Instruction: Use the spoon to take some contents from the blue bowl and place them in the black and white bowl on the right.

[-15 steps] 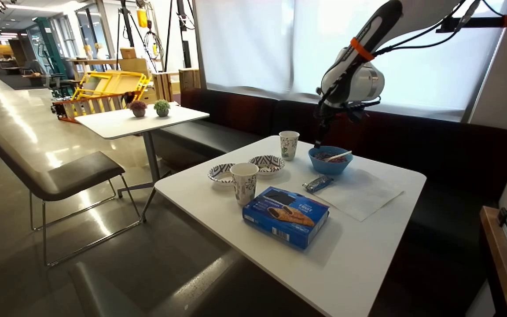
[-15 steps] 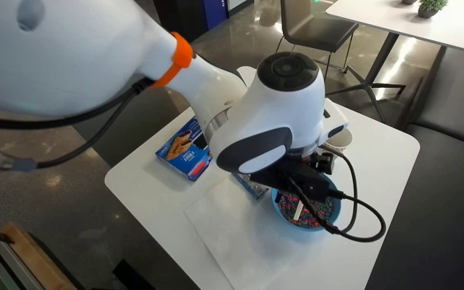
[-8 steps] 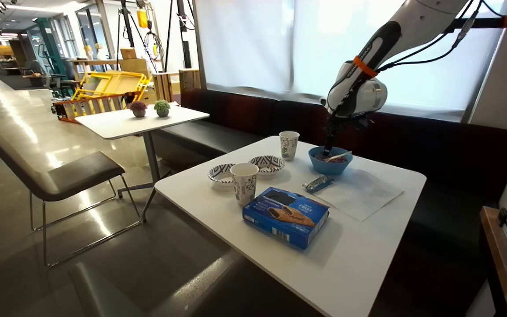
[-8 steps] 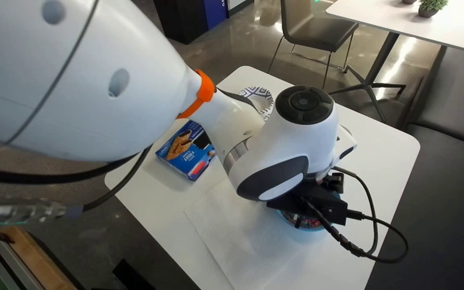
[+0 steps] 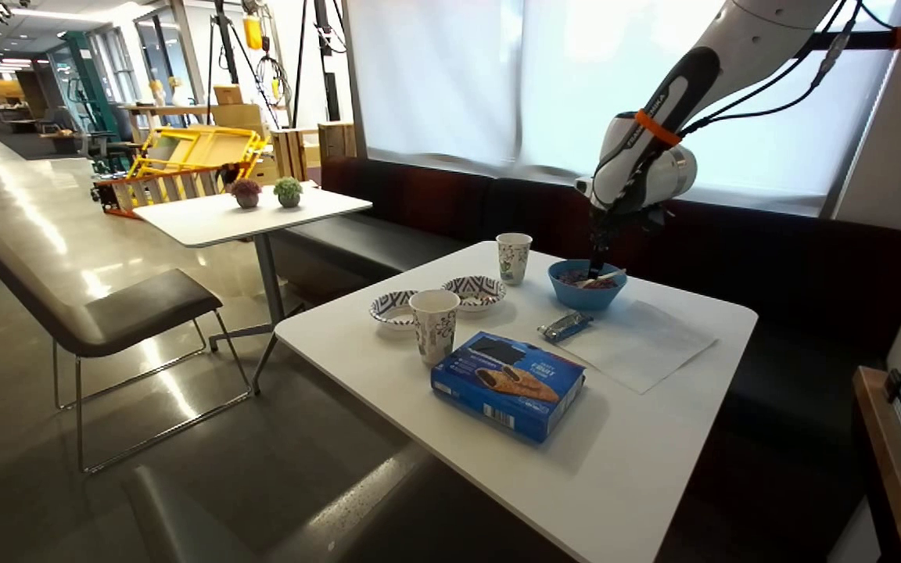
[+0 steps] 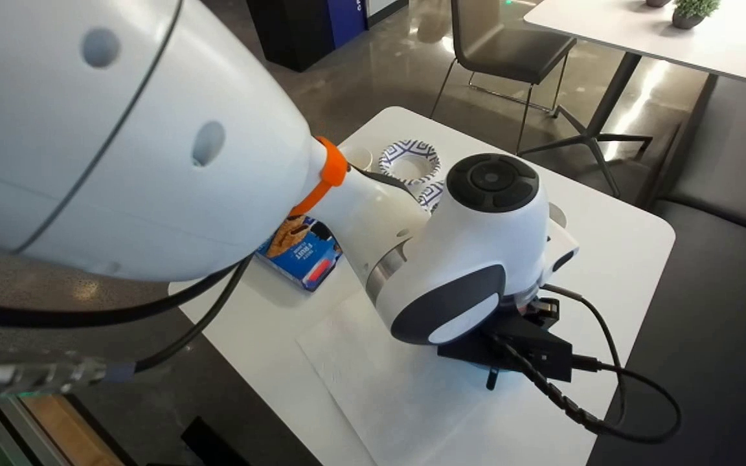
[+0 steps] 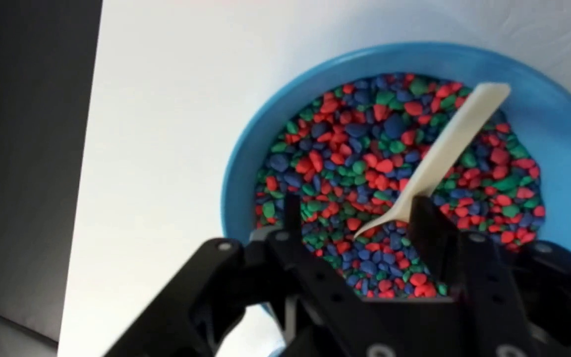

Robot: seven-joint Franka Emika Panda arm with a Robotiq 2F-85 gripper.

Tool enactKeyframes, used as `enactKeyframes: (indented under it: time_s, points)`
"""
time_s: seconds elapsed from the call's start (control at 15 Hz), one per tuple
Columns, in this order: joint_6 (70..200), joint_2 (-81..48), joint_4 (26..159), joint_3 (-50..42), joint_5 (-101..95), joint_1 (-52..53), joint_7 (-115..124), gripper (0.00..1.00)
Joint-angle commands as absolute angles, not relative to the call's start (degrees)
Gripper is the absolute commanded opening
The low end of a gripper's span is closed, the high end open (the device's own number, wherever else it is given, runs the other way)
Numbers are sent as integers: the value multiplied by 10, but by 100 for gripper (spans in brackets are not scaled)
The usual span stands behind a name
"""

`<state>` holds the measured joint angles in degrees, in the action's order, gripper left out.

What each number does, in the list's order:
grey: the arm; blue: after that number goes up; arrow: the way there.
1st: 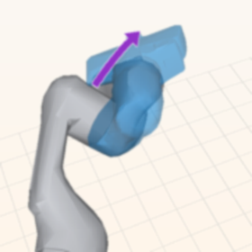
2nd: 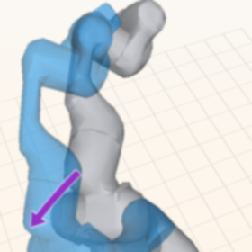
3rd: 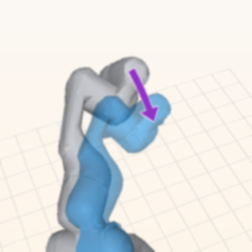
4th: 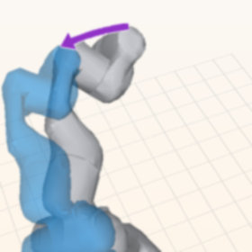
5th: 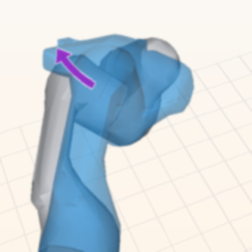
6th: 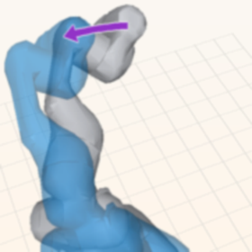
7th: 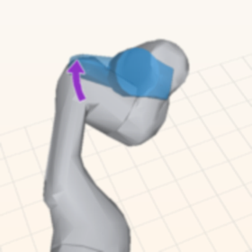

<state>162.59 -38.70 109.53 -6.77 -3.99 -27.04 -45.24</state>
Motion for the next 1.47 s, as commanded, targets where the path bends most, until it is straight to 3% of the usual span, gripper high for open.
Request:
enactKeyframes:
  time_s: [0.0, 0.2, 0.33, 0.6, 0.67, 0.93, 1.0, 1.07, 1.27, 1.4]
  points:
    - [1605, -388, 1097, -75, -66, -265, -437, 57]
    - [1603, -382, 1105, -55, -59, -278, -451, 70]
    - [1598, -378, 1107, -48, -56, -280, -452, 73]
    - [1574, -385, 1102, -68, -71, -260, -436, 62]
    - [1567, -386, 1101, -72, -73, -256, -434, 54]
    - [1554, -385, 1101, -75, -74, -254, -436, 46]
    - [1560, -384, 1102, -74, -73, -256, -437, 32]
    - [1559, -383, 1102, -72, -72, -257, -438, 32]
    - [1561, -382, 1103, -73, -72, -256, -437, 3]
    - [1556, -385, 1100, -69, -69, -261, -441, 0]
